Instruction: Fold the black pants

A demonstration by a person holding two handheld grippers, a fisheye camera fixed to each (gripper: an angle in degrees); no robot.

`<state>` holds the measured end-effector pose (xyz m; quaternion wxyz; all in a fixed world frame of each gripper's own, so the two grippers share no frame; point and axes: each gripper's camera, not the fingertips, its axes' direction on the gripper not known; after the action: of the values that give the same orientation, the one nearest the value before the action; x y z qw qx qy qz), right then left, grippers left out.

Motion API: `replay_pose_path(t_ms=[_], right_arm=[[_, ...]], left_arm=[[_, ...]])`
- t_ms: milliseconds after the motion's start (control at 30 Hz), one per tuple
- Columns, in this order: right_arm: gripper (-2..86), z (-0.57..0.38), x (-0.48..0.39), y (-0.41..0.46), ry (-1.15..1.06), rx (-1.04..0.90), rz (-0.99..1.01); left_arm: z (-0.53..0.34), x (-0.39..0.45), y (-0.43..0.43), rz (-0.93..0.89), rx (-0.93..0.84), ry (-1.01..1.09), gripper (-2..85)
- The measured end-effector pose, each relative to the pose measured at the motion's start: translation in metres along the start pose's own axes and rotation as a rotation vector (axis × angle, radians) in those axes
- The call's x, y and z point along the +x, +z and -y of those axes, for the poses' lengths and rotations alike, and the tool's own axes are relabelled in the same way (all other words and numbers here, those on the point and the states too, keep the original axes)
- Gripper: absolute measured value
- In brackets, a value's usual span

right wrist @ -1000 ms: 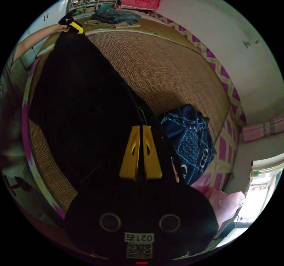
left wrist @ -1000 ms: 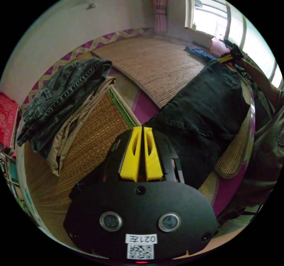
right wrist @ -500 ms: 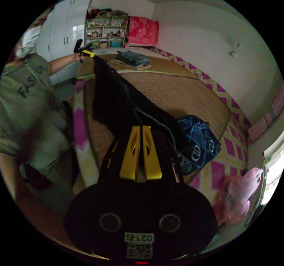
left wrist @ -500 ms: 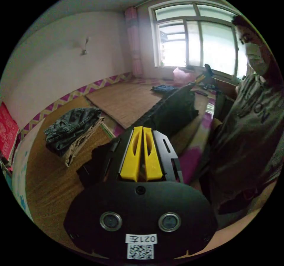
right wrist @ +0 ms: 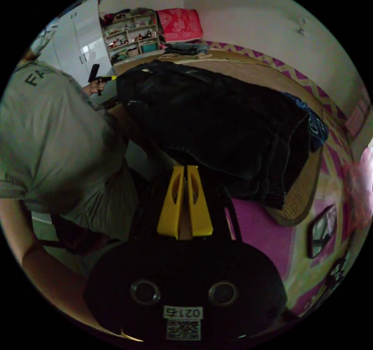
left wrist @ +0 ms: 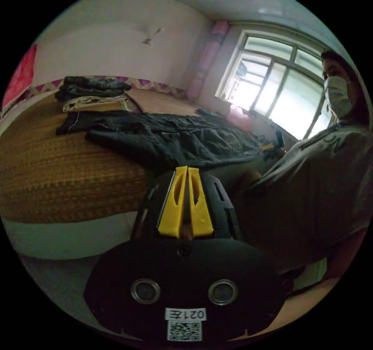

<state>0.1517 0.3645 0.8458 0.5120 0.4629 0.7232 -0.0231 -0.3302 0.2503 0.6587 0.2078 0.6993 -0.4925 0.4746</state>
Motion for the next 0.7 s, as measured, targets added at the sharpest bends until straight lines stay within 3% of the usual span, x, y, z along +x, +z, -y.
replay_pose_path(t_ms=[67, 167, 233, 333, 500, 567, 667, 700], right_arm=[[-0.7, -0.004, -0.001, -0.004, 0.028, 0.030, -0.018], [-0.6, -0.008, -0.002, -0.017, 0.066, 0.052, -0.026], [-0.6, -0.010, -0.003, -0.028, 0.080, 0.057, -0.037], [-0.6, -0.013, -0.004, -0.040, 0.093, 0.067, -0.038], [-0.6, -0.018, -0.001, -0.059, 0.116, 0.089, -0.029], [-0.6, -0.019, -0.001, -0.067, 0.116, 0.090, -0.028], [-0.7, -0.019, -0.001, -0.078, 0.116, 0.090, -0.034], [-0.7, -0.020, 0.000, -0.082, 0.119, 0.091, -0.035]], left_arm=[[0.010, 0.003, -0.017, 0.058, 0.055, -0.040, -0.1], [0.044, 0.030, -0.036, 0.314, 0.137, -0.041, 4.3], [0.080, 0.049, -0.015, 0.505, 0.002, 0.022, 10.4], [0.111, 0.047, 0.018, 0.635, -0.135, 0.035, 13.3], [0.138, 0.015, 0.043, 0.846, -0.301, -0.023, 7.6], [0.148, 0.009, 0.020, 0.808, -0.250, -0.046, 2.7], [0.159, -0.006, -0.068, 0.736, 0.080, -0.188, -0.3], [0.156, -0.015, -0.110, 0.636, 0.243, -0.242, -0.5]])
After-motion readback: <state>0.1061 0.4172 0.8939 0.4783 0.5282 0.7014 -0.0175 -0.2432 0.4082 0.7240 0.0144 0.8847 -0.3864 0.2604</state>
